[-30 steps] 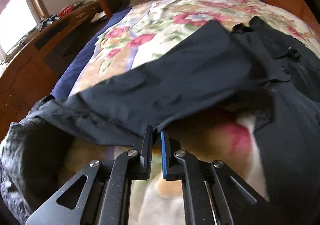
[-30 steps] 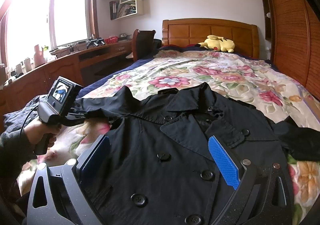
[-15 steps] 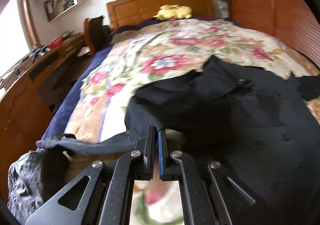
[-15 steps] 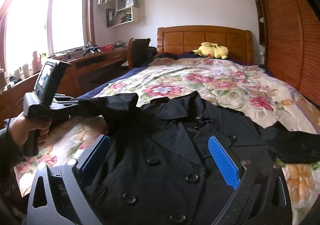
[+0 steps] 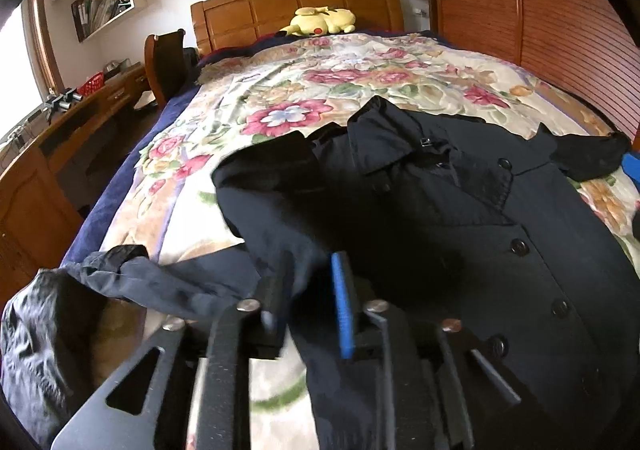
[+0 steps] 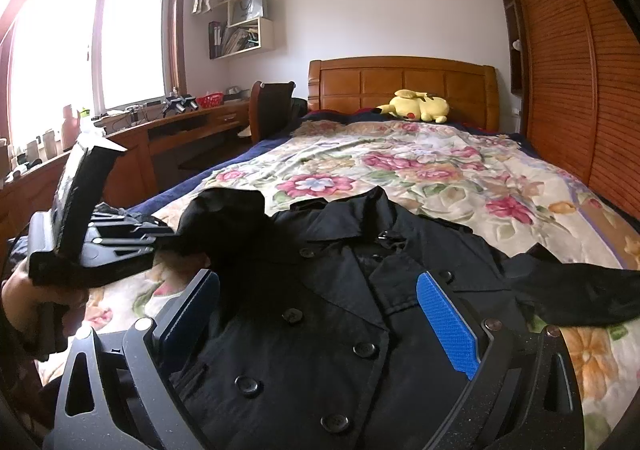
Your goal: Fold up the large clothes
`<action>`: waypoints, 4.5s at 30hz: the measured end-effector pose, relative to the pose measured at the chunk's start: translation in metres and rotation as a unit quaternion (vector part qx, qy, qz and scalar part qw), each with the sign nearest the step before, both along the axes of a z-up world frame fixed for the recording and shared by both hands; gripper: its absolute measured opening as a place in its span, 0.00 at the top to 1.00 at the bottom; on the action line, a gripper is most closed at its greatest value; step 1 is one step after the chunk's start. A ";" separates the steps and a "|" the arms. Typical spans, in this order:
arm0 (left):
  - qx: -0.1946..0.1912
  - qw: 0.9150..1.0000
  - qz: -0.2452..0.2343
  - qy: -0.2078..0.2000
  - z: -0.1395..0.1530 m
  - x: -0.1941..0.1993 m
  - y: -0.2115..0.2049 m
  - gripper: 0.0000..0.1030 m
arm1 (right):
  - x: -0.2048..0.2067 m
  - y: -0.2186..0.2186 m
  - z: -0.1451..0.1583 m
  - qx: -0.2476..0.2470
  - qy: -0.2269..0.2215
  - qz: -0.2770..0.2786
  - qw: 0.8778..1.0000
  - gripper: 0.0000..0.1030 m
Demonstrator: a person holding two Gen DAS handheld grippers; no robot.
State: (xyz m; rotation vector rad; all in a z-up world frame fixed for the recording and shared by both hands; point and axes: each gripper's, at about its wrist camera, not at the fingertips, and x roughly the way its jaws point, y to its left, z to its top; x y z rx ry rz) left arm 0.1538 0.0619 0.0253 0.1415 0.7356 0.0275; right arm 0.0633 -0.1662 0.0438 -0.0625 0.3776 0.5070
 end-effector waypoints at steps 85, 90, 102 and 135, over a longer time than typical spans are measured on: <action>-0.042 0.998 -0.050 -0.022 0.014 -0.031 -0.070 0.70 | -0.013 -0.031 0.008 -0.038 0.002 -0.012 0.999 0.04; -0.042 0.997 -0.064 -0.029 0.018 -0.051 -0.068 0.55 | -0.015 -0.031 0.008 -0.040 0.001 -0.009 0.999 0.04; -0.038 0.998 -0.027 -0.046 0.014 -0.058 -0.036 0.26 | -0.017 -0.029 0.008 -0.047 0.002 -0.004 0.999 0.04; -0.034 0.991 0.014 0.126 -0.080 0.035 -0.015 0.61 | -0.013 -0.029 0.007 -0.047 0.013 -0.004 0.999 0.04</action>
